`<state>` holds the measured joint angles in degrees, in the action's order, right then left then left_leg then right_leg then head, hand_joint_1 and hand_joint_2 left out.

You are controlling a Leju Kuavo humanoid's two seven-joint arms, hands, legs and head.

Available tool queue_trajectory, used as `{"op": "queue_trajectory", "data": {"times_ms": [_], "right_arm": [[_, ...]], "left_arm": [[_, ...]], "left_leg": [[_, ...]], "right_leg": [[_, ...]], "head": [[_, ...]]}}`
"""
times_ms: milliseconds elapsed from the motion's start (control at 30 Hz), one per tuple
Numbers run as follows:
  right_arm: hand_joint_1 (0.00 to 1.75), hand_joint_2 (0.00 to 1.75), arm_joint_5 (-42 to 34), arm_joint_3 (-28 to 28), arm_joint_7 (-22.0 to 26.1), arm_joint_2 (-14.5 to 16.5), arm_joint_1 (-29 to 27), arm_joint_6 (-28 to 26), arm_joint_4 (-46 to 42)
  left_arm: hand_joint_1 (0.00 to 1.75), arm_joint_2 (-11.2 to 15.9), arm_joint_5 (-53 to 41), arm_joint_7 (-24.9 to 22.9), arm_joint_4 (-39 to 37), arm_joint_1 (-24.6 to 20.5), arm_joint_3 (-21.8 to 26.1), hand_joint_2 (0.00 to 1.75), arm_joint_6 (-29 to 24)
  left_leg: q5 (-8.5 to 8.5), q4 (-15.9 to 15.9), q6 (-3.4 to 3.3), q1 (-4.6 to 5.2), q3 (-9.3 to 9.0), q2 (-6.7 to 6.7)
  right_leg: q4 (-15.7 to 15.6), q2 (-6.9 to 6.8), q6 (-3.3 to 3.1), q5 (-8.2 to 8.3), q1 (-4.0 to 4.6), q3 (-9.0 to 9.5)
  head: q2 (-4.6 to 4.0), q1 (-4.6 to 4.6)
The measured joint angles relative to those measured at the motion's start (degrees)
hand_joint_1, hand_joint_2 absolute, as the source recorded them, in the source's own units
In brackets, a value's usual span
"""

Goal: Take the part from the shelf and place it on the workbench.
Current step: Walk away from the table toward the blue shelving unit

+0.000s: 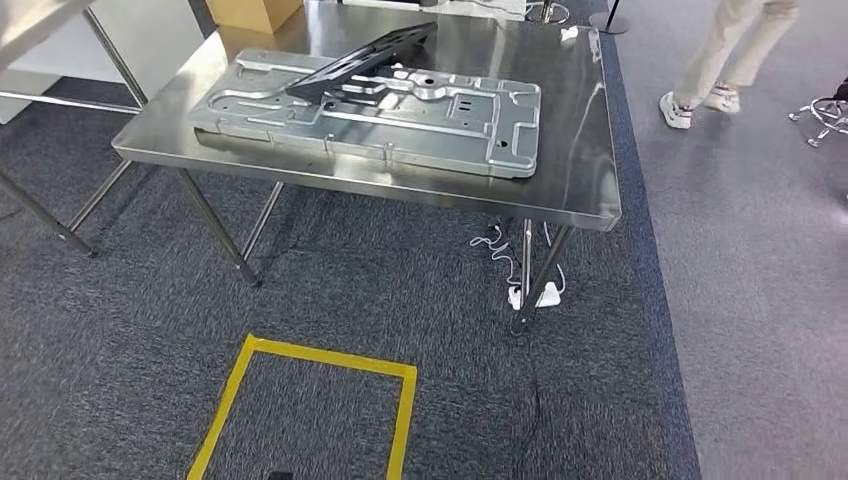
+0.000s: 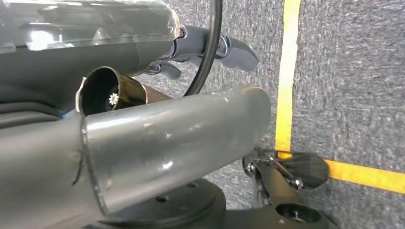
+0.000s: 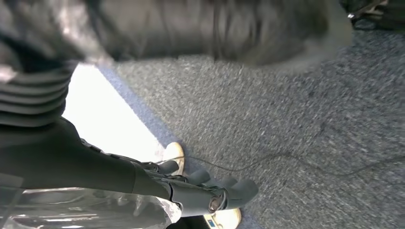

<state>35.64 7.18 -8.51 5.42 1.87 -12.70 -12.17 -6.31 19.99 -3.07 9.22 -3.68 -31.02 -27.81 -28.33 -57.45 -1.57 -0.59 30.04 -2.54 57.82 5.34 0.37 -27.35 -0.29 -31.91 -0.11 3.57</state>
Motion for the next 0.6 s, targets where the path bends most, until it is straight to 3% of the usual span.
{"op": "queue_trajectory", "data": {"times_ms": [67, 167, 200, 233, 267, 300, 367, 433, 500, 533, 600], "right_arm": [[0.0, 0.0, 0.4, 0.5, 1.8, 0.1, 0.0, -0.7, 0.2], [0.0, 0.0, 0.5, 1.1, 3.3, 0.2, 0.2, -1.8, 0.4], [0.0, 0.0, 0.5, 1.3, 3.3, 0.2, 0.2, -2.0, 0.4], [0.0, 0.0, 0.5, 1.6, 3.1, 0.1, 0.2, -2.1, 0.5], [0.0, 0.0, 0.5, 1.9, 2.7, 0.1, 0.1, -2.1, 0.6], [0.0, 0.0, 0.5, 2.2, 2.3, 0.1, 0.1, -2.1, 0.7], [0.0, 0.0, 0.5, 2.5, 1.5, 0.0, 0.1, -2.0, 0.8], [0.0, 0.0, 0.5, 2.7, 1.1, 0.0, 0.2, -1.9, 0.9], [0.0, 0.0, 0.5, 2.9, 1.0, 0.0, 0.1, -1.9, 0.9], [0.0, 0.0, 0.5, 3.0, 1.0, 0.1, 0.0, -1.9, 1.0], [0.0, 0.0, 0.5, 3.1, 0.9, 0.3, 0.1, -2.0, 1.0]], "left_arm": [[0.0, 0.0, -0.1, 0.1, 0.0, -0.1, 0.0, 0.0, 0.0], [0.0, -0.1, -0.2, 0.2, 0.0, 0.1, -0.1, 0.0, 0.0], [0.0, -0.1, -0.1, 0.2, 0.0, 0.1, -0.1, 0.0, -0.1], [0.0, -0.1, -0.1, 0.2, 0.0, 0.2, -0.1, 0.0, -0.1], [0.0, -0.1, -0.1, 0.2, 0.0, 0.1, -0.1, 0.0, -0.2], [0.0, -0.1, -0.1, 0.1, 0.0, 0.1, -0.1, 0.0, -0.3], [0.0, -0.1, -0.1, 0.0, 0.0, 0.0, -0.1, 0.0, -0.5], [0.0, -0.1, -0.1, -0.4, 0.0, 0.0, -0.1, 0.0, -0.6], [0.0, -0.2, -0.1, -0.7, 0.0, 0.0, -0.1, 0.0, -0.8], [0.0, -0.2, -0.1, -0.8, 0.0, -0.1, -0.1, 0.0, -0.9], [0.0, -0.2, -0.1, -1.0, 0.0, -0.1, -0.2, 0.0, -1.1]], "left_leg": [[0.52, 0.6, -0.86, -0.27, 0.09, 1.24], [0.85, 0.9, -1.48, -0.12, 0.41, 3.28], [0.85, 0.9, -1.49, -0.04, 0.52, 4.03], [0.84, 0.8, -1.47, 0.01, 0.57, 4.75], [0.81, 0.8, -1.42, 0.03, 0.58, 5.4], [0.75, 0.7, -1.34, 0.03, 0.52, 6.0], [0.54, 0.5, -0.98, 0.18, 0.37, 7.05], [0.37, 0.3, -0.42, 0.44, 0.29, 8.02], [0.32, 0.3, 0.17, 0.56, 0.15, 8.97], [-0.01, 0.1, 0.5, 0.48, 0.16, 8.6], [-2.34, -2.9, 1.08, 0.26, 1.32, 6.17]], "right_leg": [[1.9, -1.2, 0.6, -1.38, 0.09, -1.07], [11.9, -4.31, 1.31, -7.02, -0.12, -5.69], [14.9, -4.67, 1.53, -8.06, -0.27, -6.96], [15.9, -4.9, 1.69, -7.98, -0.4, -7.26], [14.7, -5.16, 1.77, -6.84, -0.49, -6.45], [11.5, -5.67, 1.73, -4.92, -0.53, -4.59], [3.4, -8.04, 1.23, -1.68, -0.2, -0.29], [-0.4, -9.37, 0.55, -0.71, 0.29, 1.38], [-0.6, -8.35, 0.0, -0.56, 0.38, 1.1], [-0.8, -7.83, -0.33, -0.37, 0.21, 1.08], [-1.2, -6.77, -1.1, 0.1, -0.24, 1.04]], "head": [[0.0, 0.12], [0.0, 0.31], [0.0, 0.32], [0.0, 0.31], [0.0, 0.32], [0.0, 0.32], [0.0, 0.32], [0.0, 0.26], [0.0, 0.22], [0.0, 0.23], [0.0, 0.2]]}}
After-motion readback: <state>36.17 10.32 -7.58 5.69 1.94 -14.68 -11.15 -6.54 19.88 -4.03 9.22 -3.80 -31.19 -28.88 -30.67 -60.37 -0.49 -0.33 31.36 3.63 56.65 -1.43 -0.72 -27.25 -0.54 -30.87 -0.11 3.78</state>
